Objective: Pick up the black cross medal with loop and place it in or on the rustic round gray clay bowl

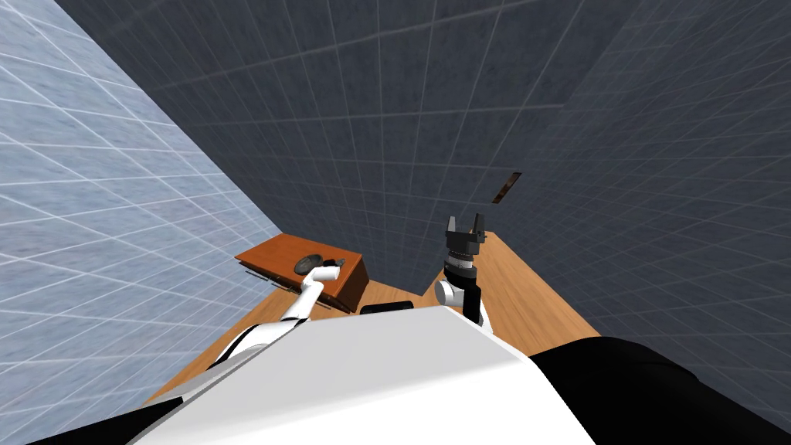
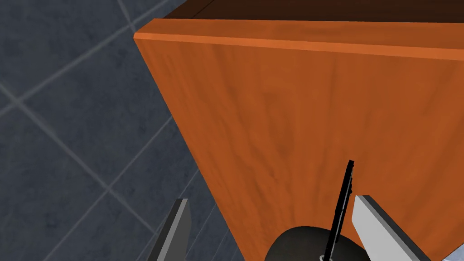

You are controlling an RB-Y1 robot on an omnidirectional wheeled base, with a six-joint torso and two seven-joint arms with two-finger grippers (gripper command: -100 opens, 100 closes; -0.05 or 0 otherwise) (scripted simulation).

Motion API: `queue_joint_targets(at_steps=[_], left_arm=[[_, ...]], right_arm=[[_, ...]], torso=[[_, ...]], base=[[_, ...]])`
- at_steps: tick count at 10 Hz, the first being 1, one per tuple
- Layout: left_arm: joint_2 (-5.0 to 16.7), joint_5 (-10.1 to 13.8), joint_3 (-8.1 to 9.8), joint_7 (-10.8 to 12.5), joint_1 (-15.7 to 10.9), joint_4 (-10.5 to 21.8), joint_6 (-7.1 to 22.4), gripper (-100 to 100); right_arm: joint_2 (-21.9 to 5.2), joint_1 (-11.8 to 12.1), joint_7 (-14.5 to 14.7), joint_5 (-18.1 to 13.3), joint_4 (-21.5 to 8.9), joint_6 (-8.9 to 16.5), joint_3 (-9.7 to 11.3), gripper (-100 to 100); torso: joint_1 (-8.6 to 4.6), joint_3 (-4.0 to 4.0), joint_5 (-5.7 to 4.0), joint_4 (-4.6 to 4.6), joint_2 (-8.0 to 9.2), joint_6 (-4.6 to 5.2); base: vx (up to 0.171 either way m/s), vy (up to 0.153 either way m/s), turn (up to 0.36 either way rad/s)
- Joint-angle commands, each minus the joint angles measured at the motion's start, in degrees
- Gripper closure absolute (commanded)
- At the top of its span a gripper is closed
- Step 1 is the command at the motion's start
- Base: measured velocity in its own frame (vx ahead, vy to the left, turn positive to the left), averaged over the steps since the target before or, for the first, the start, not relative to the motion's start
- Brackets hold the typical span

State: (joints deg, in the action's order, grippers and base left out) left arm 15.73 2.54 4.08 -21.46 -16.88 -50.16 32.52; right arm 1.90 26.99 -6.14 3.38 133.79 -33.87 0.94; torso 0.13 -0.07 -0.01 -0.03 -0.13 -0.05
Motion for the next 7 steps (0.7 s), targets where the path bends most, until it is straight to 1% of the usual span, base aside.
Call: queue_joint_targets(at_steps=[1,2,3,4,5,6,7], left_arm=[[0.4,0.4,0.14,-0.7,-0.8,1.9,1.9,-100],[0.9,0.4,0.51,-1.5,-2.7,4.3,4.0,-100],[0.9,0.4,0.51,-1.5,-2.7,5.2,4.2,-100],[1.3,0.4,0.86,-2.2,-4.5,7.4,6.4,-100],[1.3,0.4,0.86,-2.2,-4.5,8.4,6.5,-100],[1.8,0.4,1.19,-2.9,-6.2,10.9,8.6,-100],[1.8,0.4,1.19,-2.9,-6.2,11.4,8.6,-100]], right_arm=[[0.0,0.0,0.0,0.0,0.0,0.0,0.0,0],[0.0,0.0,0.0,0.0,0.0,0.0,0.0,0],[0.0,0.0,0.0,0.0,0.0,0.0,0.0,0],[0.0,0.0,0.0,0.0,0.0,0.0,0.0,0],[0.0,0.0,0.0,0.0,0.0,0.0,0.0,0],[0.0,0.0,0.0,0.0,0.0,0.0,0.0,0],[0.0,0.0,0.0,0.0,0.0,0.0,0.0,0]], torso=[[0.0,0.0,0.0,0.0,0.0,0.0],[0.0,0.0,0.01,-0.01,0.0,-0.01],[0.01,-0.03,0.0,-0.01,-0.05,0.0],[0.01,-0.02,0.01,-0.01,-0.02,-0.01],[0.0,-0.03,0.0,-0.01,-0.05,0.0],[-0.02,-0.01,0.01,-0.01,0.0,-0.01],[0.01,0.0,0.0,0.0,0.0,-0.01]], base=[[0.055,0.026,-0.011],[0.069,0.028,-0.014],[0.058,0.028,-0.014],[0.066,0.026,-0.014],[0.049,0.022,-0.013],[0.053,0.029,-0.015],[0.042,0.028,-0.009]])
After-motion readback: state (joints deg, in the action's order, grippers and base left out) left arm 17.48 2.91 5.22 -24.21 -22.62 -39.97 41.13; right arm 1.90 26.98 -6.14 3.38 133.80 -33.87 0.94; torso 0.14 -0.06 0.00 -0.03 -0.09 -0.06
